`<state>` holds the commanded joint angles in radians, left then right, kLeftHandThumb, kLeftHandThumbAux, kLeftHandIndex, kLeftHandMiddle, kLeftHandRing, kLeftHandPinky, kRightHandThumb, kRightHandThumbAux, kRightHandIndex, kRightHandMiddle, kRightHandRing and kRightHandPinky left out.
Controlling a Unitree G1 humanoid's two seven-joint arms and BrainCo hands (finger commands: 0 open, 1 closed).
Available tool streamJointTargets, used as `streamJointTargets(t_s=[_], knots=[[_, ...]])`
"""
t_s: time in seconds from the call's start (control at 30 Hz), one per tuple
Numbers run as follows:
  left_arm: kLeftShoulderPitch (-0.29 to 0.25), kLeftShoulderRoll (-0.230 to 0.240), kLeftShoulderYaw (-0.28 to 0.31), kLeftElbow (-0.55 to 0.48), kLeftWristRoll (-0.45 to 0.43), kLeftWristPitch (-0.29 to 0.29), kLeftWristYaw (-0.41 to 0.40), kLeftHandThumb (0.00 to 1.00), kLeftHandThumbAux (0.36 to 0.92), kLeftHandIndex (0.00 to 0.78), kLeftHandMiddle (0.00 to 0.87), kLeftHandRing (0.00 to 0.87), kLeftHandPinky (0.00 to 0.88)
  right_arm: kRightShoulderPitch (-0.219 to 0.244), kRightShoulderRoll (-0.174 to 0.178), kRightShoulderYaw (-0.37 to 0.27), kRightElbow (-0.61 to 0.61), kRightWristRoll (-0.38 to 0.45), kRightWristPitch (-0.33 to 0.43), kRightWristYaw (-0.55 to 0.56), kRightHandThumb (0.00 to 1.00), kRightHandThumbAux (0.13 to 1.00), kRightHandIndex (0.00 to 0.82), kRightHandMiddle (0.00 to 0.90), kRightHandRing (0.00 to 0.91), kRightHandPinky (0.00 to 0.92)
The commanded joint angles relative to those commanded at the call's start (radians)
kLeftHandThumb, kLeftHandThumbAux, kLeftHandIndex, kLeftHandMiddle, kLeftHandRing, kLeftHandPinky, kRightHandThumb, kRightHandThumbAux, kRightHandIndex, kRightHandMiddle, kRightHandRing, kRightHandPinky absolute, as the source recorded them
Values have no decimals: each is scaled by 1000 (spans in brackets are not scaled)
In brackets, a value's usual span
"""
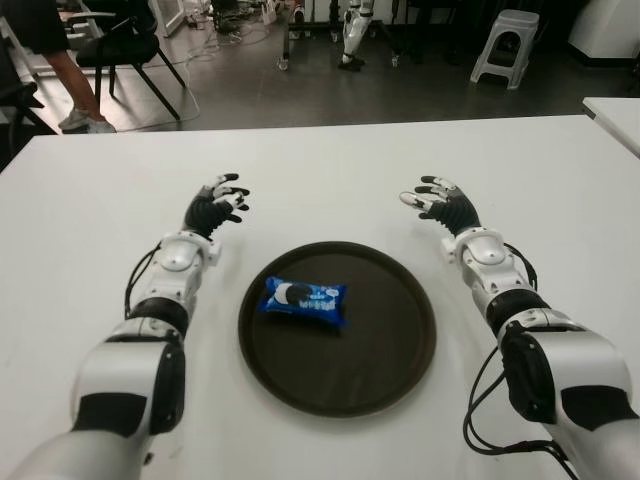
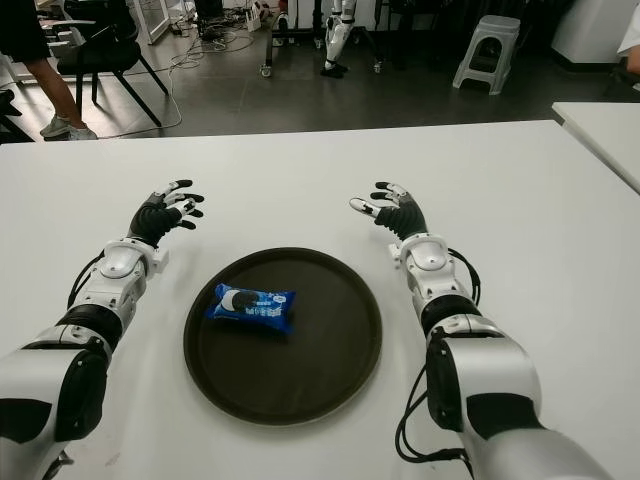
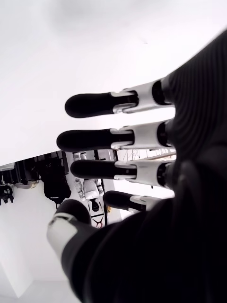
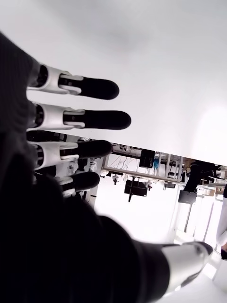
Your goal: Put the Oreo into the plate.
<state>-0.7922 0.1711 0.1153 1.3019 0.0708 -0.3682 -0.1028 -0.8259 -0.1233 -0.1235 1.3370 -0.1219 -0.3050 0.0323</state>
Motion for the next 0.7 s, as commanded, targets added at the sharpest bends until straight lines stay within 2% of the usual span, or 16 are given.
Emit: streamJointTargets(t_s=[0.47, 0.7], knots=[[-5, -2, -1, 3, 0, -1, 7, 223, 646, 188, 327, 393, 463, -2, -10, 29, 1, -34, -13, -42, 55, 629, 198, 304, 315, 330], [-3, -2, -6, 2, 5, -5, 13, 221, 636, 184, 326, 387, 444, -2, -13, 41, 3, -43, -12, -61, 58, 632, 214, 318, 331, 343]])
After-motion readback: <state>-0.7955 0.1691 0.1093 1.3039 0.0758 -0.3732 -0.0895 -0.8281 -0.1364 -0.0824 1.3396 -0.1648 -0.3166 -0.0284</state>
